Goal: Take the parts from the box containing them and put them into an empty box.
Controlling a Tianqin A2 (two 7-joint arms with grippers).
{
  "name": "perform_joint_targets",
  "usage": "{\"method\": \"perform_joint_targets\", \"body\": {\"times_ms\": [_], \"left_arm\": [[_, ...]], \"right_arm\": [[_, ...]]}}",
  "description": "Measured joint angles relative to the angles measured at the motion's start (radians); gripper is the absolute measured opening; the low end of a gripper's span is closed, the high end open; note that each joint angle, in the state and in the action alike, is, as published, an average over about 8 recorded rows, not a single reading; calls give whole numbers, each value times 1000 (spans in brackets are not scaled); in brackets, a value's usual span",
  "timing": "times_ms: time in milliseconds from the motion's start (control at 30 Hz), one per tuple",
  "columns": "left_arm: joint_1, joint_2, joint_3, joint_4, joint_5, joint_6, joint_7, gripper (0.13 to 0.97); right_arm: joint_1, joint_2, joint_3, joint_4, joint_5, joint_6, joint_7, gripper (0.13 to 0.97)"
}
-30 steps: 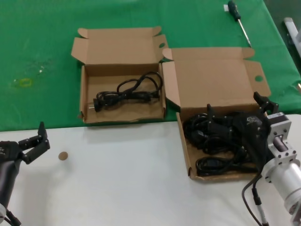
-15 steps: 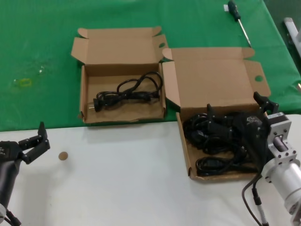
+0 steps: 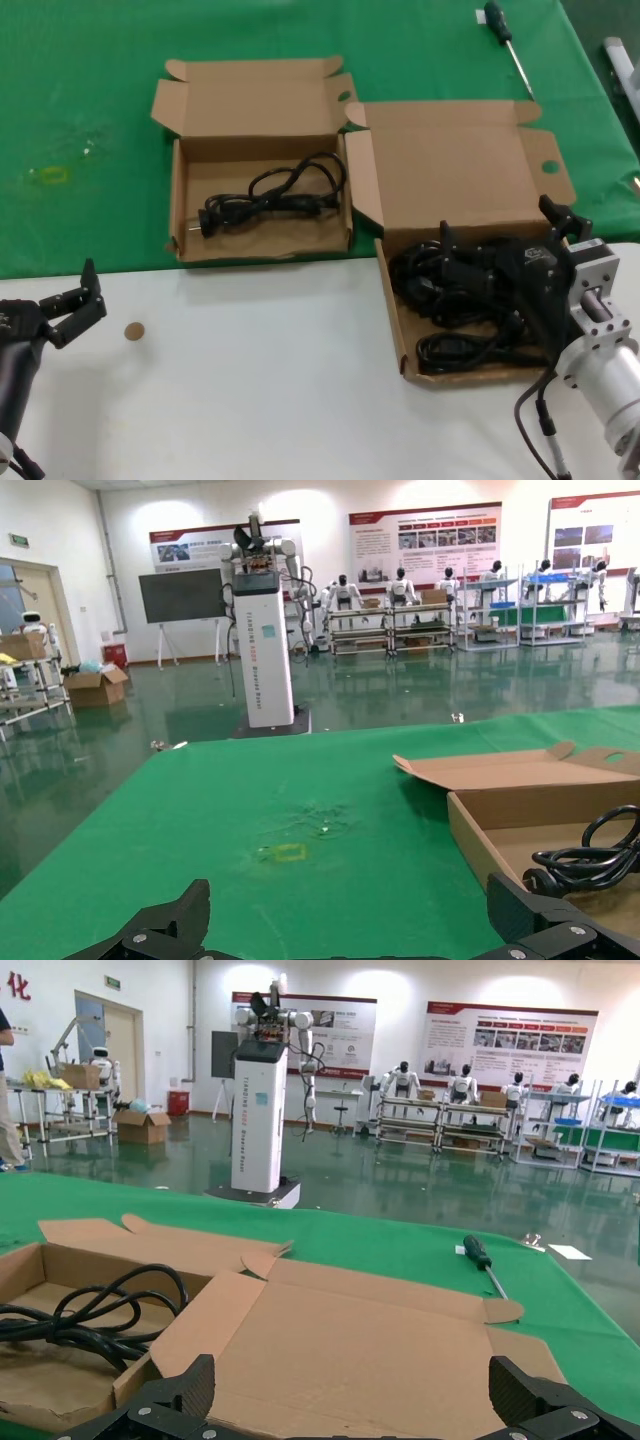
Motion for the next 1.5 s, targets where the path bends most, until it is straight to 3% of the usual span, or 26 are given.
{"method": "perform_joint_targets", "body": {"times_ms": [1500], "left_arm": [[0, 0, 0, 0, 0, 0, 0, 966]], "right_arm": [[0, 0, 0, 0, 0, 0, 0, 966]]}}
